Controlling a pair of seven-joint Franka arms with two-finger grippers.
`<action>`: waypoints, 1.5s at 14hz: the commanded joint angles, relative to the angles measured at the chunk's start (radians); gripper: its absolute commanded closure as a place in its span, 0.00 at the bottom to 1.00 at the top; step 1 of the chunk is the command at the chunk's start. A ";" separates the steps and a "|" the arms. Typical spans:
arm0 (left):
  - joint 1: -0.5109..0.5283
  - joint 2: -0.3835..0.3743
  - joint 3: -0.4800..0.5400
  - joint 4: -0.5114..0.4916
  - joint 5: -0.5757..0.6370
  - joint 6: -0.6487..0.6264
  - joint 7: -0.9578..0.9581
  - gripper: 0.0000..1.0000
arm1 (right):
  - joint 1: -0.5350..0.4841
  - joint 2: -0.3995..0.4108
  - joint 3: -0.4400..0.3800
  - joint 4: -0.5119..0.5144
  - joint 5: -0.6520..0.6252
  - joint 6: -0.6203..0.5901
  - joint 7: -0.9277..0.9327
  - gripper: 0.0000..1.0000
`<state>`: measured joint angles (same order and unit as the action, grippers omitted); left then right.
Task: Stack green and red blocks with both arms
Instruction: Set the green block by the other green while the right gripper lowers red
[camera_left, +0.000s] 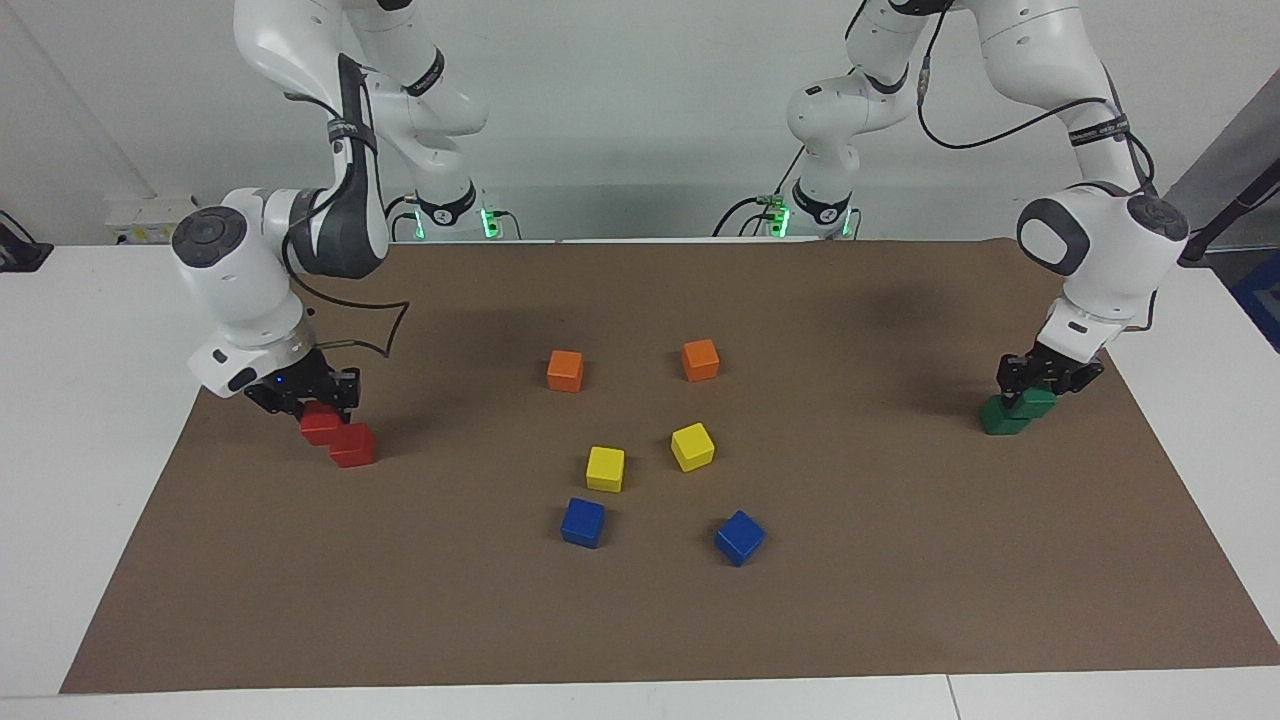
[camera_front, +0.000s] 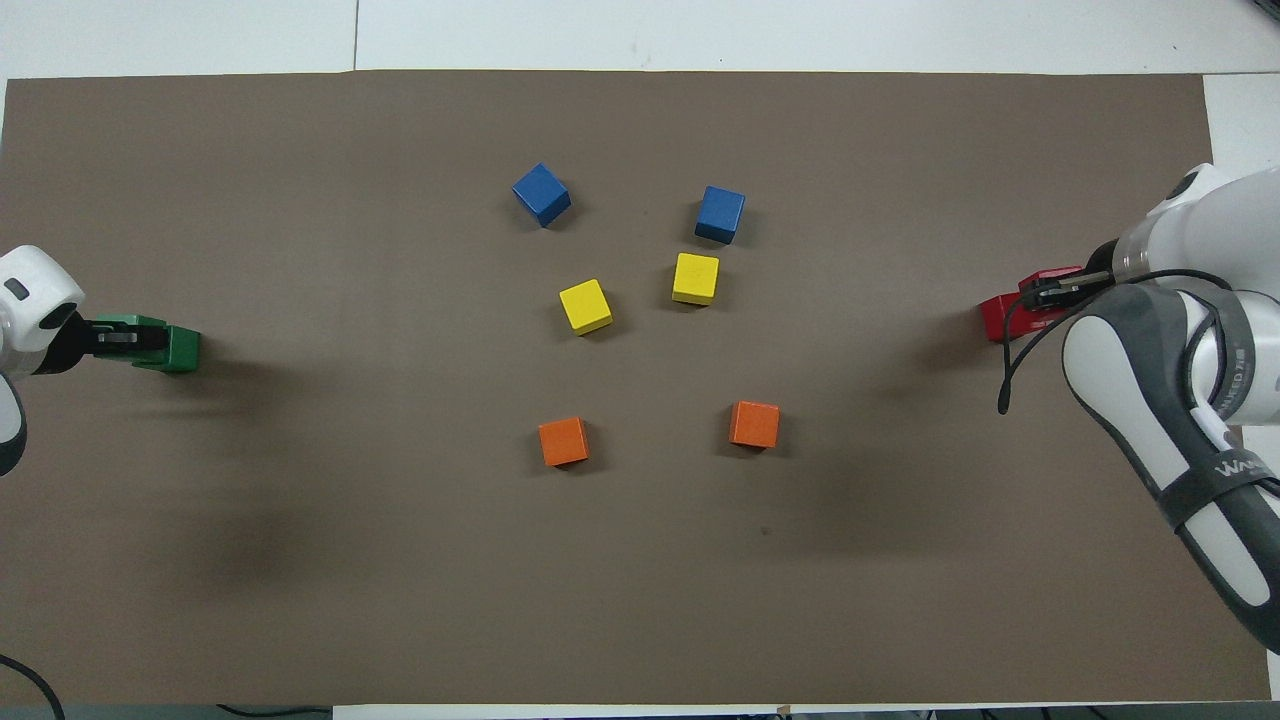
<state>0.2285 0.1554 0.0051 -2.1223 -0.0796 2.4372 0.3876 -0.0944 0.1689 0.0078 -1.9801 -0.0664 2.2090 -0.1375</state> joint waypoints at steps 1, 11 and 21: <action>0.012 -0.040 -0.007 -0.068 -0.029 0.059 0.016 1.00 | -0.008 -0.038 0.011 -0.068 0.011 0.063 -0.007 1.00; 0.003 -0.036 -0.007 -0.056 -0.031 0.046 0.024 0.00 | -0.010 -0.058 0.012 -0.137 0.013 0.133 -0.010 1.00; -0.004 -0.043 -0.007 0.214 -0.025 -0.301 -0.008 0.00 | -0.011 -0.058 0.012 -0.141 0.013 0.138 -0.017 1.00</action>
<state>0.2275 0.1306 -0.0034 -1.9625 -0.0881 2.2346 0.3866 -0.0940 0.1386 0.0111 -2.0916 -0.0655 2.3277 -0.1375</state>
